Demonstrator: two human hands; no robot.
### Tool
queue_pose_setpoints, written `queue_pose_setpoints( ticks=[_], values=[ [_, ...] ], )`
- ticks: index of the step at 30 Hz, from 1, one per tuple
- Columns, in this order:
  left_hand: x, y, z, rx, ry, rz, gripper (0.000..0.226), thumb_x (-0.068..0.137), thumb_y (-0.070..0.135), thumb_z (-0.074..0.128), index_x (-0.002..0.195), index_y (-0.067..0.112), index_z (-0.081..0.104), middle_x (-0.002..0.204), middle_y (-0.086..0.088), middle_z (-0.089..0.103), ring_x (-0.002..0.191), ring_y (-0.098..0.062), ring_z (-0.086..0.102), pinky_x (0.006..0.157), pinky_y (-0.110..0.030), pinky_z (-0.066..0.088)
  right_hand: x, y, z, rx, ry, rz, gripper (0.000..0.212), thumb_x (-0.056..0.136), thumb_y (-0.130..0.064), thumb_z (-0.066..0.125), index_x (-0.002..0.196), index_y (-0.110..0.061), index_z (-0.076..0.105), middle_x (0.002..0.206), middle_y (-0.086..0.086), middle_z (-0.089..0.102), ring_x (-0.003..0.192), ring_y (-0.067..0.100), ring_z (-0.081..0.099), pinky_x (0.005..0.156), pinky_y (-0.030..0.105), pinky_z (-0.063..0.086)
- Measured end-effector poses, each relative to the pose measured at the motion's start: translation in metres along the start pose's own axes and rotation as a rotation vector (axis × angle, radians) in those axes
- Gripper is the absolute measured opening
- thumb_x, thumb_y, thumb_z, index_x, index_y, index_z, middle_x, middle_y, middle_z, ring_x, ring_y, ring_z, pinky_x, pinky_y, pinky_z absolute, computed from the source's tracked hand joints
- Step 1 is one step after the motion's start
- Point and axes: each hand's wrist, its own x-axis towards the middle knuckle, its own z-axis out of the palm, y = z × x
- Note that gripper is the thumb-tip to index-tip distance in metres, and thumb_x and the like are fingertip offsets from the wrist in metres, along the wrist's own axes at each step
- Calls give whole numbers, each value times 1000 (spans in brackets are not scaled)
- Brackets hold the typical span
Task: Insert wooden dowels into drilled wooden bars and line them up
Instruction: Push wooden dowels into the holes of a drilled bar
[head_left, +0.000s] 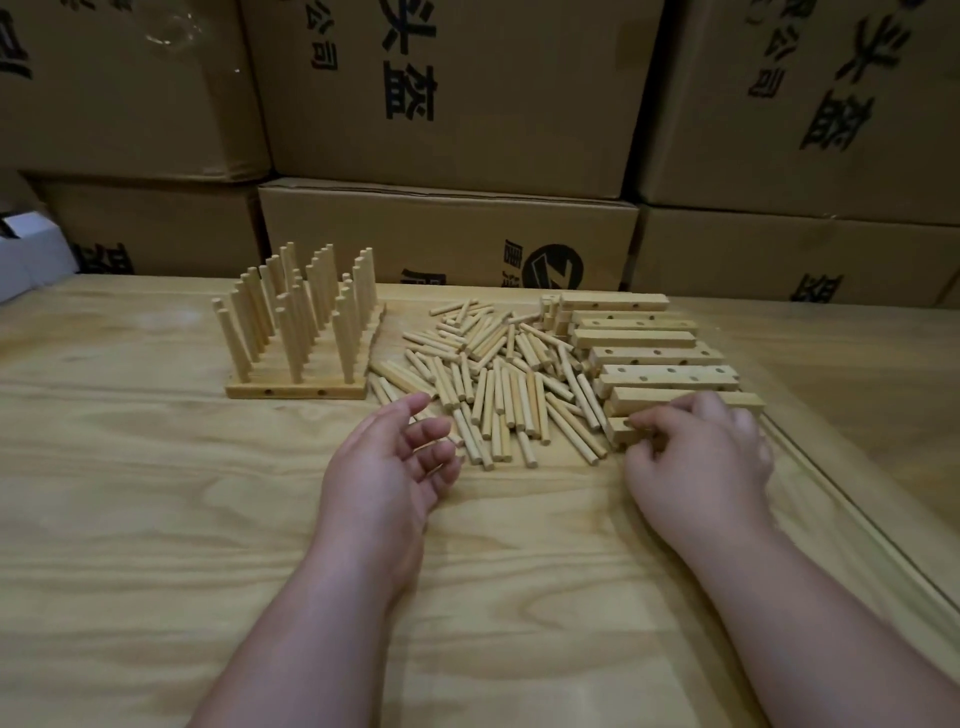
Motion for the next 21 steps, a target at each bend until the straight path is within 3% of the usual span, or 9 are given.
queue_pose_setpoints(
  ticks=[3, 8, 11, 14, 18, 21],
  values=[
    [-1, 1, 1, 9, -3, 7, 16, 103, 20, 52, 104, 12, 66, 64, -2, 66, 52, -12, 59, 49, -25, 54, 0, -2, 1, -37, -26, -56, 24, 86, -28, 64, 105, -40, 68, 104, -21, 42, 113, 15, 38, 98, 38, 21],
    [-2, 0, 0, 17, -25, 14, 19, 104, 20, 50, 107, 11, 66, 66, -2, 66, 53, -12, 60, 51, -25, 55, 4, -2, 4, -81, 15, -101, 25, 87, -24, 64, 104, -42, 69, 110, -22, 57, 109, 11, 38, 85, 33, 12],
    [-1, -1, -1, 30, -30, 21, 19, 104, 20, 50, 108, 12, 67, 66, -1, 66, 53, -11, 61, 51, -25, 55, 4, -1, 6, -118, -4, -122, 36, 89, -21, 61, 116, -45, 65, 106, -21, 48, 106, 11, 33, 84, 34, 10],
    [-1, -2, -3, 32, -30, 29, 19, 103, 19, 50, 108, 13, 67, 67, 0, 67, 53, -11, 60, 51, -25, 54, 5, -1, 6, -132, -18, -152, 35, 92, -22, 59, 119, -42, 65, 103, -18, 45, 106, 12, 33, 88, 36, 14],
    [-1, -2, -3, 72, -63, 54, 15, 102, 14, 54, 108, 14, 68, 69, 0, 68, 54, -10, 59, 51, -25, 53, -2, -11, 3, -27, 105, -300, 33, 88, -18, 68, 117, -34, 70, 103, -11, 52, 105, 18, 46, 97, 40, 19],
    [-5, -6, -3, 265, -141, 120, 19, 97, 10, 64, 109, 21, 73, 84, -4, 75, 64, -13, 65, 59, -26, 57, -13, -26, 4, 158, 129, -469, 40, 86, -5, 70, 123, -20, 69, 105, 0, 54, 102, 25, 52, 101, 44, 36]
  ],
)
